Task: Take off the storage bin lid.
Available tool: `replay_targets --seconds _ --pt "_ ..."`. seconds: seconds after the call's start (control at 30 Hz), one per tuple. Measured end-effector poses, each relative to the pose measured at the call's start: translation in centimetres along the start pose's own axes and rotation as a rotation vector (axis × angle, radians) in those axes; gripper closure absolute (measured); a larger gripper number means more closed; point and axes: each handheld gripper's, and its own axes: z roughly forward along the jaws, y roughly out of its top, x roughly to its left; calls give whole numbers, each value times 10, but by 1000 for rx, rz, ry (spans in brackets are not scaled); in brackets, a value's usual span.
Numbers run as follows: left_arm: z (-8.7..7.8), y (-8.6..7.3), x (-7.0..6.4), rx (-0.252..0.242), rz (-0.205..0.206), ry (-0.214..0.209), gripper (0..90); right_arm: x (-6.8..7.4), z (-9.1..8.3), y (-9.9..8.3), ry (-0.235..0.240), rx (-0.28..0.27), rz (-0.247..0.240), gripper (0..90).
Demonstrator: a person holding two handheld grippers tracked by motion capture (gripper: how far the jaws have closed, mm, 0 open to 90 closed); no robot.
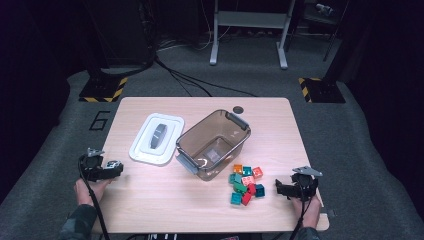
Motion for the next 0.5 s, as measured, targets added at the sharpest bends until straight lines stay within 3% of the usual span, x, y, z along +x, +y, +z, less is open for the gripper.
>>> replay_targets --seconds 0.17,0.5 --pt "3 -7 2 -10 -8 6 207 0 0 0 0 0 0 13" --pt "6 -16 2 -25 -2 25 279 0 0 0 0 0 -1 13"
